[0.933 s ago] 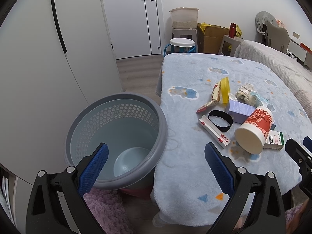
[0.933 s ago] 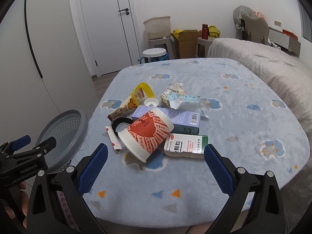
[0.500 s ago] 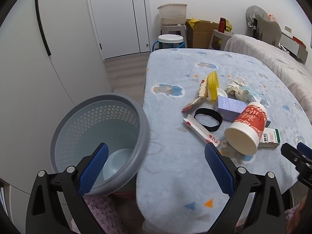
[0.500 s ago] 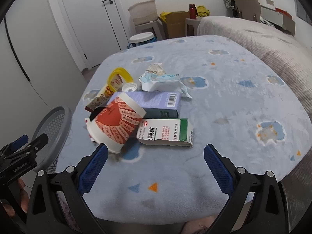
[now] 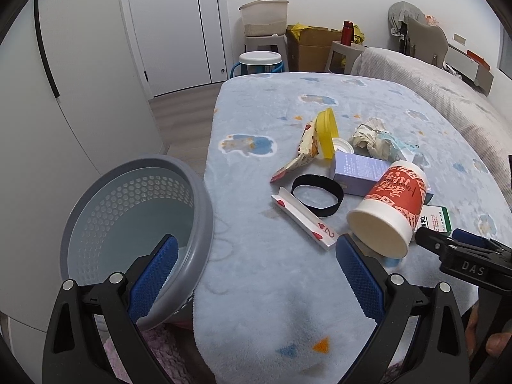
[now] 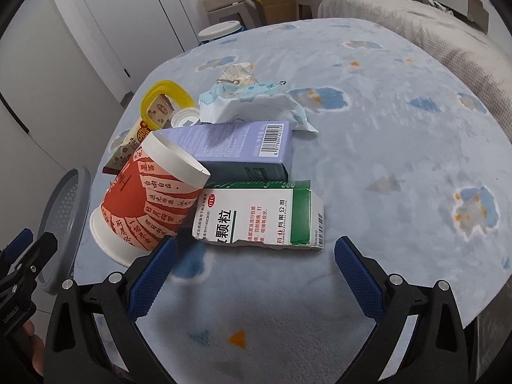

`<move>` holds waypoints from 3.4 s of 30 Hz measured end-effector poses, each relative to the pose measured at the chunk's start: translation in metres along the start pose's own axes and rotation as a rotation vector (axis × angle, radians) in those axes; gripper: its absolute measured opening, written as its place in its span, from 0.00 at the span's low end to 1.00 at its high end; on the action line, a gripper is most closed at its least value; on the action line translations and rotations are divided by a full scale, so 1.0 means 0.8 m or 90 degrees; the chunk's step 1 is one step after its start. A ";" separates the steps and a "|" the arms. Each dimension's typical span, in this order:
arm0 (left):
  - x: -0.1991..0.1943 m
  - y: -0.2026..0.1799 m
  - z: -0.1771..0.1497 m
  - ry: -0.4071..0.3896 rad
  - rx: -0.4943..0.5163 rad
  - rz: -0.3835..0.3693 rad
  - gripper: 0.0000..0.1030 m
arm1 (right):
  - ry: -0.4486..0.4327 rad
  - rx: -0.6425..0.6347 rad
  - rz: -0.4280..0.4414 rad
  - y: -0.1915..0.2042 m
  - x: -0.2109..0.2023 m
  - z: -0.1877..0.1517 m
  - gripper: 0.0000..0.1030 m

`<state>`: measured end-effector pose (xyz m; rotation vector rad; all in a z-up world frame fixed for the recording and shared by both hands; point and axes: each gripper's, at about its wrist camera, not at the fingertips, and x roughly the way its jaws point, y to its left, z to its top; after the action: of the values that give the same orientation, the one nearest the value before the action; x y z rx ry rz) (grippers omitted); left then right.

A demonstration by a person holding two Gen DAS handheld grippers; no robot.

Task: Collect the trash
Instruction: 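Grasp the red-and-white paper cup with the left tool while the right tool grasps the green-and-white medicine box, then carry the paper cup and medicine box over the grey wastebasket with both tools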

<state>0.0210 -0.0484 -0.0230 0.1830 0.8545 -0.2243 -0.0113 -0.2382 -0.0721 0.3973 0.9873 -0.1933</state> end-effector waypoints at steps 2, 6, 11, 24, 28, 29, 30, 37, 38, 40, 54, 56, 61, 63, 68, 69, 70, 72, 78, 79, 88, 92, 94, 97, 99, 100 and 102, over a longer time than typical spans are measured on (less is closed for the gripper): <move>0.001 -0.002 0.000 0.001 0.002 -0.001 0.92 | 0.003 -0.001 -0.011 0.002 0.004 0.001 0.94; 0.002 -0.004 0.000 0.004 0.004 -0.005 0.92 | 0.010 0.006 -0.023 -0.001 0.018 0.006 0.94; 0.000 -0.009 -0.001 0.001 0.010 -0.012 0.92 | -0.002 -0.005 -0.033 -0.001 0.020 0.007 0.85; -0.010 -0.035 -0.002 0.007 0.043 -0.047 0.92 | -0.032 0.016 -0.007 -0.013 -0.012 -0.003 0.79; -0.012 -0.047 0.001 0.006 0.055 -0.074 0.92 | -0.036 0.027 -0.004 -0.024 -0.022 -0.010 0.79; -0.013 -0.050 0.003 0.005 0.060 -0.078 0.92 | -0.036 0.029 -0.003 -0.027 -0.025 -0.011 0.79; -0.012 -0.053 0.004 0.005 0.068 -0.084 0.92 | -0.037 0.032 -0.002 -0.030 -0.028 -0.013 0.79; -0.004 -0.081 0.014 0.026 0.115 -0.134 0.92 | -0.040 0.056 0.003 -0.057 -0.043 -0.022 0.79; -0.003 -0.084 0.015 0.028 0.118 -0.138 0.92 | -0.043 0.060 0.003 -0.061 -0.045 -0.023 0.79; -0.003 -0.094 0.020 0.031 0.128 -0.147 0.92 | -0.051 0.068 -0.003 -0.072 -0.052 -0.024 0.79; 0.029 -0.185 0.054 0.109 0.245 -0.197 0.92 | -0.093 0.122 -0.022 -0.134 -0.085 -0.029 0.79; 0.041 -0.193 0.055 0.134 0.251 -0.199 0.92 | -0.095 0.125 -0.014 -0.136 -0.086 -0.028 0.79; 0.066 -0.208 0.049 0.184 0.258 -0.192 0.92 | -0.099 0.130 0.003 -0.140 -0.087 -0.026 0.79; 0.074 -0.210 0.047 0.199 0.254 -0.193 0.91 | -0.099 0.131 0.008 -0.141 -0.087 -0.025 0.79; 0.084 -0.215 0.042 0.217 0.254 -0.194 0.91 | -0.103 0.128 0.014 -0.140 -0.089 -0.025 0.79; 0.086 -0.215 0.041 0.219 0.254 -0.195 0.90 | -0.102 0.127 0.014 -0.139 -0.089 -0.025 0.79; 0.087 -0.215 0.040 0.222 0.251 -0.198 0.84 | -0.101 0.127 0.013 -0.140 -0.088 -0.025 0.79; 0.092 -0.215 0.037 0.238 0.248 -0.208 0.66 | -0.100 0.127 0.012 -0.139 -0.087 -0.025 0.79; 0.087 -0.211 0.031 0.230 0.234 -0.226 0.60 | -0.102 0.125 0.011 -0.139 -0.087 -0.025 0.79; 0.083 -0.210 0.031 0.223 0.232 -0.229 0.60 | -0.102 0.124 0.011 -0.139 -0.087 -0.025 0.79; 0.050 -0.194 0.028 0.173 0.205 -0.234 0.60 | -0.105 0.116 0.009 -0.134 -0.088 -0.023 0.79; 0.036 -0.177 0.029 0.147 0.190 -0.226 0.60 | -0.108 0.109 0.009 -0.128 -0.090 -0.023 0.79; 0.031 -0.167 0.030 0.140 0.179 -0.223 0.60 | -0.110 0.102 0.009 -0.122 -0.090 -0.021 0.79; 0.025 -0.154 0.029 0.126 0.166 -0.215 0.60 | -0.111 0.089 0.008 -0.111 -0.090 -0.020 0.79; 0.020 -0.144 0.029 0.114 0.159 -0.208 0.60 | -0.111 0.082 0.006 -0.105 -0.089 -0.018 0.79; 0.019 -0.138 0.029 0.110 0.156 -0.205 0.60 | -0.110 0.078 0.006 -0.101 -0.088 -0.017 0.79; 0.015 -0.128 0.028 0.102 0.150 -0.200 0.60 | -0.111 0.071 0.008 -0.093 -0.087 -0.015 0.79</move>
<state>0.0170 -0.1539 -0.0249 0.2895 1.0151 -0.6124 -0.0835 -0.3022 -0.0369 0.4797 0.8052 -0.2680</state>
